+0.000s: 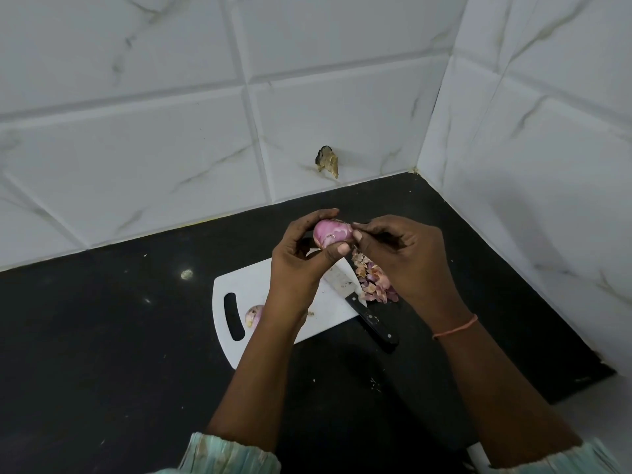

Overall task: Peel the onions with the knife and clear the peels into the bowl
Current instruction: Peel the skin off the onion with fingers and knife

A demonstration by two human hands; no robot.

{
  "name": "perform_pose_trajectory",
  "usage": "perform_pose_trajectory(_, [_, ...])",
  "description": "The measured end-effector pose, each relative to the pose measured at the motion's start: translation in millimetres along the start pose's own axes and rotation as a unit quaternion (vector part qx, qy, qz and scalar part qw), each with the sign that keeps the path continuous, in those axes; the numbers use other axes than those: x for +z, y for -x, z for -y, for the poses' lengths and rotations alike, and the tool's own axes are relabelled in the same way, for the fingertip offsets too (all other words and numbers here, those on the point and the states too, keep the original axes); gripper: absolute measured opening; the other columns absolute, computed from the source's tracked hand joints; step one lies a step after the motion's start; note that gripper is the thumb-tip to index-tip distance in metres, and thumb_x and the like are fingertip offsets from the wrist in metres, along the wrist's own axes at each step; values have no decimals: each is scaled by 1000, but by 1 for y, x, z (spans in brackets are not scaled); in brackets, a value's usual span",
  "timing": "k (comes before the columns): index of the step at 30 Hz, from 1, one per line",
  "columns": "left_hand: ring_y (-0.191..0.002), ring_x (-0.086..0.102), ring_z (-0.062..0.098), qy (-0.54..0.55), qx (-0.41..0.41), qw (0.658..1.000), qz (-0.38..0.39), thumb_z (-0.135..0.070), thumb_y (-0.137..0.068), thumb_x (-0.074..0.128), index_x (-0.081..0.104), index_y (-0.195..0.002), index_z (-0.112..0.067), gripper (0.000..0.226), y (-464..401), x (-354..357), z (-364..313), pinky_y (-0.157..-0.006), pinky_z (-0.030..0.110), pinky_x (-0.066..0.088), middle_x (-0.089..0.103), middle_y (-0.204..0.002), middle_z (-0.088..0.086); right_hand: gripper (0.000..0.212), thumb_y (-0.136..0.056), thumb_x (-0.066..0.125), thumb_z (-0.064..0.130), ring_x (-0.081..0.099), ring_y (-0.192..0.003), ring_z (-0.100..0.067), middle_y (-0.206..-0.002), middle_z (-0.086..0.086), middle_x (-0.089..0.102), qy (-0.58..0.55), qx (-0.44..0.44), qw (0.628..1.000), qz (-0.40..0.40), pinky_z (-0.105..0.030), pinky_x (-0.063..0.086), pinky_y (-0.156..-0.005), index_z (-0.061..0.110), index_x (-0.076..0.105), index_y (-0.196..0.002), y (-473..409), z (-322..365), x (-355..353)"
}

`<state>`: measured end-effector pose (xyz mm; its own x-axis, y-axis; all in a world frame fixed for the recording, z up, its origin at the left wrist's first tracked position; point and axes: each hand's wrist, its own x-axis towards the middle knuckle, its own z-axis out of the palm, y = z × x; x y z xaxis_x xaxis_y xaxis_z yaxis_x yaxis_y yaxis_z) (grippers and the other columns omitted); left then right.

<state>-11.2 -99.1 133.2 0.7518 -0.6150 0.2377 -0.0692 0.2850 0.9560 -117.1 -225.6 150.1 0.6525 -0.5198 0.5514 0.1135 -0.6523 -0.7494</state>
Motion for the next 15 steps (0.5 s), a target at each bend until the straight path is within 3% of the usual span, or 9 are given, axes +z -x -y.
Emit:
perform_pose_trajectory(6, [-112, 65, 19, 20, -10, 1000, 5, -10, -73, 83, 68, -116, -16, 46, 2, 1, -2, -89, 28, 53, 68, -122, 4, 7, -85, 73, 9, 69, -77, -4, -81, 8, 70, 12, 15, 1000, -8, -15, 55, -74, 11, 75, -91, -3, 5, -1])
perform_pose_trajectory(11, [-114, 65, 23, 50, -33, 998, 12, -14, -78, 78, 67, -119, -18, 43, 1, 0, -4, -94, 33, 53, 68, -122, 2, 12, -89, 70, 16, 70, -86, -10, -92, 4, 72, -65, 86, 993, -50, -28, 59, -78, 12, 72, -100, -1, 9, 4])
perform_pose_trajectory(15, [-114, 65, 25, 47, -39, 998, 12, -15, -78, 80, 67, -121, -17, 45, 2, -1, -6, -96, 36, 54, 68, -123, 8, 28, -85, 71, 27, 67, -97, -7, -104, 2, 65, -77, 59, 995, 37, -16, 53, -83, 16, 70, -110, -1, 10, 6])
